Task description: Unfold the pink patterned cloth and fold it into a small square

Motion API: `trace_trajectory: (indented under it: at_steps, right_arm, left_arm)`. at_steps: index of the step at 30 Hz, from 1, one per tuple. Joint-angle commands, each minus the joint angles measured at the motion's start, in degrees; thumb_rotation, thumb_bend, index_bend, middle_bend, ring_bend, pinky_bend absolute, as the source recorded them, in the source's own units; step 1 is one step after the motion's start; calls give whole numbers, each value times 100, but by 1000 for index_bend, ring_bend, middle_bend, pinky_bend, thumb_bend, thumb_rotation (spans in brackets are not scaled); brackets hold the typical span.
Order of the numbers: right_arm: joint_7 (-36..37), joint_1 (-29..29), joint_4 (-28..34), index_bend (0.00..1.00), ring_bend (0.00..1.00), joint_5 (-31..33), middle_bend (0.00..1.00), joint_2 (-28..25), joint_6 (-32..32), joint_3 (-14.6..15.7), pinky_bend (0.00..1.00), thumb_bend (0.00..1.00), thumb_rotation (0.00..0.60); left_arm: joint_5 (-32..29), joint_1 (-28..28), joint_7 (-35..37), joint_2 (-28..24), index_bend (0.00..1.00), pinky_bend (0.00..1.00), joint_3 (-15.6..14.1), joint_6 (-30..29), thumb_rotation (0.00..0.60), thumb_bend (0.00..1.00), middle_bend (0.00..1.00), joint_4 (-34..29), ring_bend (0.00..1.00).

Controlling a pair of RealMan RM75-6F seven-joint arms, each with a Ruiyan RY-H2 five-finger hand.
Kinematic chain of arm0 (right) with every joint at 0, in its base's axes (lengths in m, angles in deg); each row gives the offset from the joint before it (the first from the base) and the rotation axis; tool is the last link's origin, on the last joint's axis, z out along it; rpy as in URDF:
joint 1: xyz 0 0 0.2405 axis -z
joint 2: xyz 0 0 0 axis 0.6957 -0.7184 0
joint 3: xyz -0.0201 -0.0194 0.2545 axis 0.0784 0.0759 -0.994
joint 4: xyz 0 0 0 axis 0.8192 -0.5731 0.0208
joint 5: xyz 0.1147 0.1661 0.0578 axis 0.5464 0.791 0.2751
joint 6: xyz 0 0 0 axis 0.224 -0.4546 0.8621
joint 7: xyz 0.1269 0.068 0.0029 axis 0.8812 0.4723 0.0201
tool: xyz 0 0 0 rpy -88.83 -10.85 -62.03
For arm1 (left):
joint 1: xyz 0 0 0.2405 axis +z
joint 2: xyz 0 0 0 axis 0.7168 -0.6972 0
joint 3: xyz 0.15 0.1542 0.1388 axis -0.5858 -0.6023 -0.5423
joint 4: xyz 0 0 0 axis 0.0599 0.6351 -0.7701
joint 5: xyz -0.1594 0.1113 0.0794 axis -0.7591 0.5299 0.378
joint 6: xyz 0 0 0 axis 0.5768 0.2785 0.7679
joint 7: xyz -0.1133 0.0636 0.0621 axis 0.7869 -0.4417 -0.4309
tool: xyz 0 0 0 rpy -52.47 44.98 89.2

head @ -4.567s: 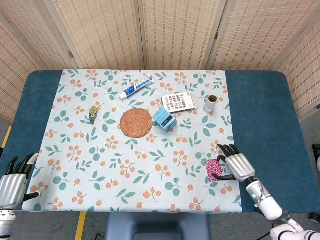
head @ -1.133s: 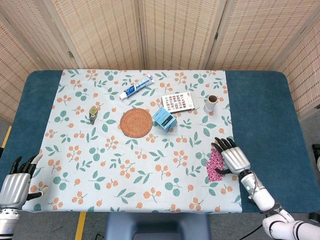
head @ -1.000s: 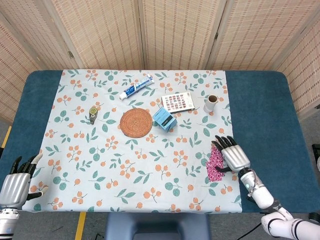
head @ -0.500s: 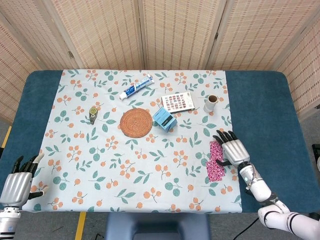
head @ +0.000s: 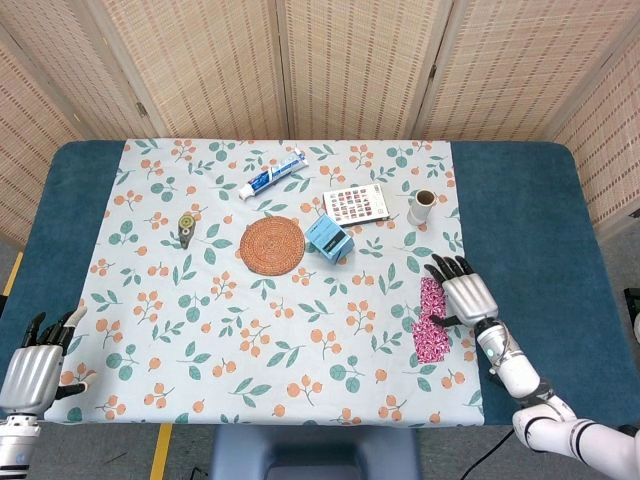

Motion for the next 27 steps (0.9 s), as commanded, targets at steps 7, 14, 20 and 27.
trace_trajectory:
  at_steps: [7, 14, 20, 27]
  right_arm:
    - [33, 256, 522, 80, 0, -188, 0, -306, -401, 183, 0, 262, 442]
    - [-16, 293, 863, 80, 0, -390, 0, -346, -466, 344, 0, 262, 442]
    - [-85, 265, 869, 80, 0, -337, 0, -252, -392, 340, 0, 262, 442]
    - [-119, 197, 748, 80, 0, -264, 0, -140, -302, 286, 0, 262, 442]
  left_arm:
    - [56, 24, 13, -20, 104, 0, -15, -67, 600, 190, 172, -31, 263]
    - [114, 39, 24, -28, 104, 0, -35, -113, 600, 190, 172, -47, 263]
    - [109, 77, 90, -25, 104, 0, -54, -138, 600, 190, 172, 11, 264]
    - [111, 99, 142, -9, 104, 0, -64, -149, 600, 190, 173, 65, 264]
